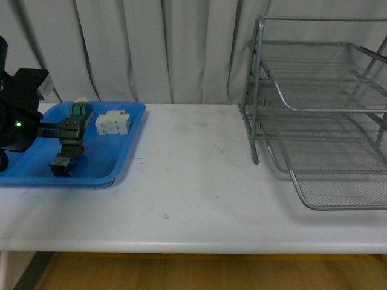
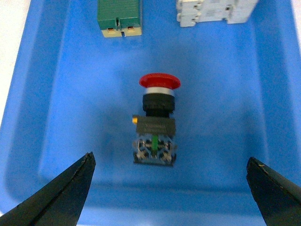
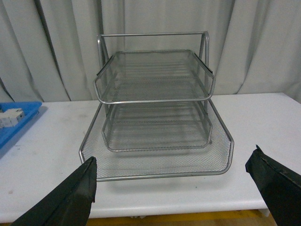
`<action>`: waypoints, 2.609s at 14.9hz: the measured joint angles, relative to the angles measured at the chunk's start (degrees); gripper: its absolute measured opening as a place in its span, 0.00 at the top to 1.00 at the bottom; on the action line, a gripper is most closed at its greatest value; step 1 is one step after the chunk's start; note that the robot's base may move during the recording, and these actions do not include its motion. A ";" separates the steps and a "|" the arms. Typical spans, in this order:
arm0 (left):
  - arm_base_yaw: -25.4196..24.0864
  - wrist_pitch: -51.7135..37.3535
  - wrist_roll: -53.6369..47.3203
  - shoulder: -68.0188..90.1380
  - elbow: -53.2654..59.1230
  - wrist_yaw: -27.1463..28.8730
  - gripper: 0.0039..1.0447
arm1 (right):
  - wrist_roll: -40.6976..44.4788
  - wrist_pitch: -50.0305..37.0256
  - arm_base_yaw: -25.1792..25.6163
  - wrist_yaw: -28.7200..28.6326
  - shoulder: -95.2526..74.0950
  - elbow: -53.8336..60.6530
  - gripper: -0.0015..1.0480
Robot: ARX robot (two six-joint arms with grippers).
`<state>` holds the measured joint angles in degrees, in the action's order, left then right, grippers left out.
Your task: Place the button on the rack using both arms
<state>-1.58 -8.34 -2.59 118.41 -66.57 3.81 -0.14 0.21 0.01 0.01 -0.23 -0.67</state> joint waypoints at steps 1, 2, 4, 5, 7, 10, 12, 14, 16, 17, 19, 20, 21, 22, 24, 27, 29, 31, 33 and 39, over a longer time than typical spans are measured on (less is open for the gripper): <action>-0.79 2.27 1.16 4.17 -4.81 -0.20 0.06 | 0.00 0.00 0.00 0.00 0.00 0.00 0.06; -1.27 3.48 1.55 7.26 -8.00 -0.76 0.06 | -0.02 0.00 0.00 0.00 0.00 0.00 0.06; -2.29 5.99 2.47 13.35 -14.36 -1.16 0.06 | 0.00 0.00 0.00 0.00 0.00 0.00 0.06; -2.67 6.97 2.60 15.47 -16.70 -1.86 0.06 | -0.02 0.00 0.00 0.00 0.00 0.00 0.06; -2.93 8.66 2.43 18.51 -20.22 -4.66 0.06 | 0.00 0.00 0.00 -0.02 0.00 0.00 0.06; -2.91 9.57 1.05 20.35 -22.75 -4.63 0.19 | 0.00 0.00 0.00 0.00 0.00 0.00 0.06; -2.75 10.51 0.63 20.52 -23.32 -5.31 0.40 | 0.00 0.02 0.00 0.00 0.00 0.00 0.06; -2.67 9.29 0.61 19.91 -21.81 -5.16 0.61 | 0.00 0.00 0.00 0.00 0.00 0.00 0.06; -2.10 7.39 0.66 16.37 -16.48 -5.57 0.65 | 0.00 0.00 0.00 0.00 0.00 0.00 0.06; -1.79 6.01 0.66 14.19 -13.40 -5.77 0.66 | 0.00 0.00 0.00 0.00 0.00 0.00 0.06; -1.09 1.68 0.20 5.05 -4.66 -6.51 0.66 | 0.00 0.02 0.00 0.00 0.00 0.00 0.06; -0.81 -0.55 -0.22 -1.62 0.66 -7.43 0.66 | 0.00 -0.02 0.00 0.00 0.02 0.00 0.06; -0.59 -2.82 -0.50 -8.68 6.29 -7.50 0.66 | 0.00 0.02 0.00 -0.02 0.00 0.00 0.06; -0.59 -3.69 -0.85 -17.42 13.42 -7.34 0.66 | 0.00 0.00 0.00 0.00 0.00 0.00 0.06; -0.11 -1.01 -0.81 -33.73 28.09 -4.28 0.66 | 0.00 0.02 0.00 0.00 0.00 0.00 0.06; 1.88 -0.50 -2.01 -49.27 39.30 0.94 0.66 | 0.00 0.00 0.00 0.00 0.00 0.00 0.06; 1.88 -0.22 -2.25 -48.92 38.71 1.09 0.66 | 0.00 0.17 0.00 0.00 0.00 0.00 0.06; 1.36 -0.22 -2.32 -48.81 38.73 1.64 0.66 | 0.00 0.04 0.00 -0.04 0.02 0.00 0.06; 1.66 -0.24 -2.34 -48.81 38.73 1.27 0.66 | 0.00 -0.04 0.00 -0.04 0.02 0.00 0.06; 1.77 -0.26 -2.36 -48.70 38.73 1.22 0.66 | 0.00 0.02 0.00 -0.04 0.02 0.00 0.06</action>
<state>0.19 -8.60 -4.95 69.71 -27.83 5.04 -0.14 0.23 0.01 -0.03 -0.21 -0.67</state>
